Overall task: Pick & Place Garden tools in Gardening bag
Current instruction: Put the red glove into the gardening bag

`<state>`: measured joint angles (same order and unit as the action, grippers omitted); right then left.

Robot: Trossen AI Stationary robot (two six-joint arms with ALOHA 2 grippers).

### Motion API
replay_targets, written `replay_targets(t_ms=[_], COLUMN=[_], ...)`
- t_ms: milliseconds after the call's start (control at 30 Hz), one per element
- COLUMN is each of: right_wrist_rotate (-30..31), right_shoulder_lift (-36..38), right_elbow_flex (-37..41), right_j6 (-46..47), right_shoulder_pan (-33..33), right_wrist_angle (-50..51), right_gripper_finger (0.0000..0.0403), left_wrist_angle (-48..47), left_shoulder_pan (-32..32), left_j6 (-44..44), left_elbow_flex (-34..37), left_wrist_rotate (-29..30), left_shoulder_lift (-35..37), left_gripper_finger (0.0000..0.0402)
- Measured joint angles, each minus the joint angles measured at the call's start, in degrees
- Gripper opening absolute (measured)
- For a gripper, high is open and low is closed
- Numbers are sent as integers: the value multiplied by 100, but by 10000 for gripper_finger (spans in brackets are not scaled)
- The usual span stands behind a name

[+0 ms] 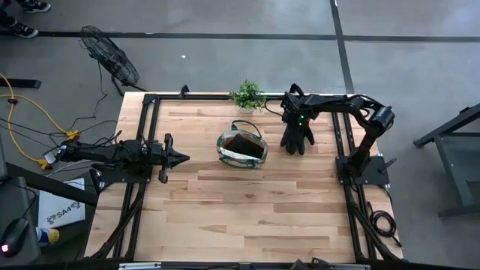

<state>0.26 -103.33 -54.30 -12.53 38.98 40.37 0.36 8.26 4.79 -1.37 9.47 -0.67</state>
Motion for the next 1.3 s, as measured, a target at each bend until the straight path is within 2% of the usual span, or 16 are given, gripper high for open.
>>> replay_targets(t_ms=[300, 433, 567, 700, 967, 1300], right_wrist_rotate=[-25, 163, 257, 70, 148, 93], right_shoulder_lift=[0, 28, 186, 596, 1741, 3267], right_elbow_flex=[0, 0, 49, 109, 92, 74], right_j6=[614, 1317, 1830, 2092, 2386, 2696], right_shoulder_pan=[-203, -334, -451, -609, -996, -1459], right_wrist_angle=[171, 207, 245, 450, 918, 908], right_gripper_finger=[75, 17, 8, 7, 6, 5], left_wrist_angle=[0, 0, 0, 0, 2, 7], left_shoulder_pan=[-1, -1, -1, 1, 1, -1], left_j6=[0, -1, 0, 0, 0, -1], left_elbow_flex=[0, 0, 0, 0, 0, 0], left_wrist_rotate=[1, 0, 0, 0, 0, 2], left_shoulder_lift=[0, 0, 0, 0, 0, 0], left_gripper_finger=[0, 0, 0, 0, 0, 0])
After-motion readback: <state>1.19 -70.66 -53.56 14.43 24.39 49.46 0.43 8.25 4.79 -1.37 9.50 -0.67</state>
